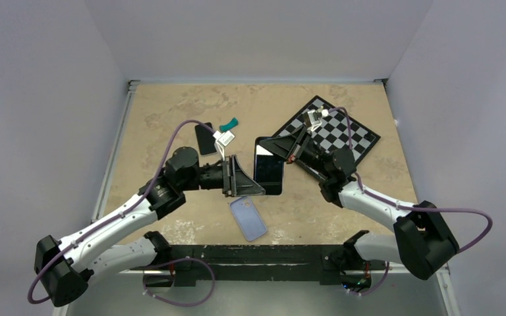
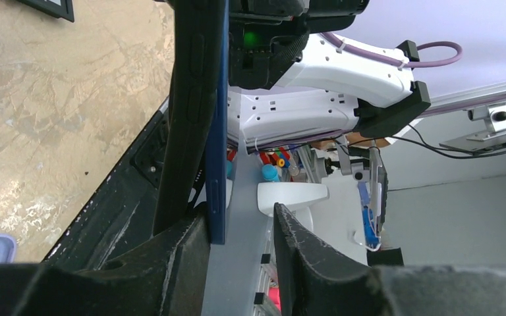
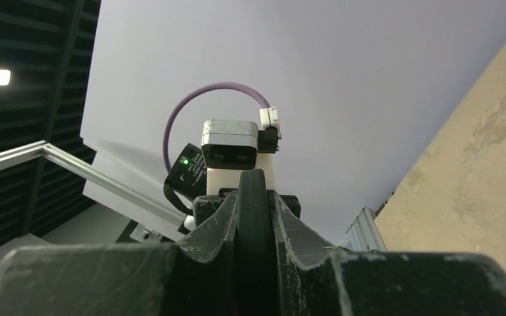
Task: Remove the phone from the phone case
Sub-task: Remove the phone case from the phone.
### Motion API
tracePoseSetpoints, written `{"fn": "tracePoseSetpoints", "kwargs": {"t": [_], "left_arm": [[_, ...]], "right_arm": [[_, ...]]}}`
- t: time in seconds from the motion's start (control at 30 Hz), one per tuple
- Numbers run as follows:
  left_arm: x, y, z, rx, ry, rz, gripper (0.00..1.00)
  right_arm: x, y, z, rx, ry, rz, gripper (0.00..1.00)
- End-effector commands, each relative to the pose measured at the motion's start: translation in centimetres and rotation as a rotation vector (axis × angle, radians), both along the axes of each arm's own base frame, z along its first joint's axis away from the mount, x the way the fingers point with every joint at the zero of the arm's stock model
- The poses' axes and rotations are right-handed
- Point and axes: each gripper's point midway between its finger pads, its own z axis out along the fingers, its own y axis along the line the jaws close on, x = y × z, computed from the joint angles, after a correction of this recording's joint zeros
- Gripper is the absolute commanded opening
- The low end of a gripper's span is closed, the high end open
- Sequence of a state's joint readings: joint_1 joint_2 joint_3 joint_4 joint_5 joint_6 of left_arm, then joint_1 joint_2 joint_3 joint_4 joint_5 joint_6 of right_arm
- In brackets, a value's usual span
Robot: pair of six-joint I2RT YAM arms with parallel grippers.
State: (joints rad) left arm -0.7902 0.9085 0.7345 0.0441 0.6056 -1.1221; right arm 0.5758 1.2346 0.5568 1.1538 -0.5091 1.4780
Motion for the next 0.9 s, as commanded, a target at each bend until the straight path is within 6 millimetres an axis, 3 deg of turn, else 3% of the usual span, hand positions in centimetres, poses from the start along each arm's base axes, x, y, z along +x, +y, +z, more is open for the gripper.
{"fn": "tracePoseSetpoints", "kwargs": {"t": [0.0, 0.13, 0.33, 0.4, 0.5, 0.53, 0.67, 0.87], "left_arm": [[1.9, -1.1, 2.7, -0.060, -0.089, 0.044, 0.41], [3.0, -1.7, 2.9, -0.068, -0.098, 0.074, 0.34], [4.1, -1.1, 3.5, -0.080, -0.140, 0.155, 0.04], [4.3, -0.4, 3.8, -0.070, -0.164, 0.191, 0.00], [4.7, 0.9, 4.0, -0.055, -0.188, 0.253, 0.00], [4.9, 1.4, 4.1, -0.052, -0.191, 0.275, 0.00], [5.5, 3.3, 4.8, -0.053, -0.188, 0.352, 0.00], [5.8, 5.6, 5.6, -0.057, -0.131, 0.416, 0.00]], "right_arm": [[-1.7, -0.3, 4.1, 0.084, -0.101, 0.002, 0.00], [-2.3, 0.4, 3.4, 0.059, -0.113, 0.020, 0.00], [-2.9, 0.8, 2.3, -0.004, -0.131, 0.028, 0.00], [-2.9, 1.0, 1.7, -0.057, -0.133, 0.024, 0.18], [-2.5, 1.4, 0.3, -0.178, -0.127, 0.007, 0.66], [-2.4, 1.4, -0.1, -0.217, -0.130, 0.008, 0.75], [-2.7, 0.5, -1.0, -0.281, -0.160, 0.001, 0.85], [-3.9, -0.4, -1.9, -0.296, -0.180, 0.009, 0.80]]}}
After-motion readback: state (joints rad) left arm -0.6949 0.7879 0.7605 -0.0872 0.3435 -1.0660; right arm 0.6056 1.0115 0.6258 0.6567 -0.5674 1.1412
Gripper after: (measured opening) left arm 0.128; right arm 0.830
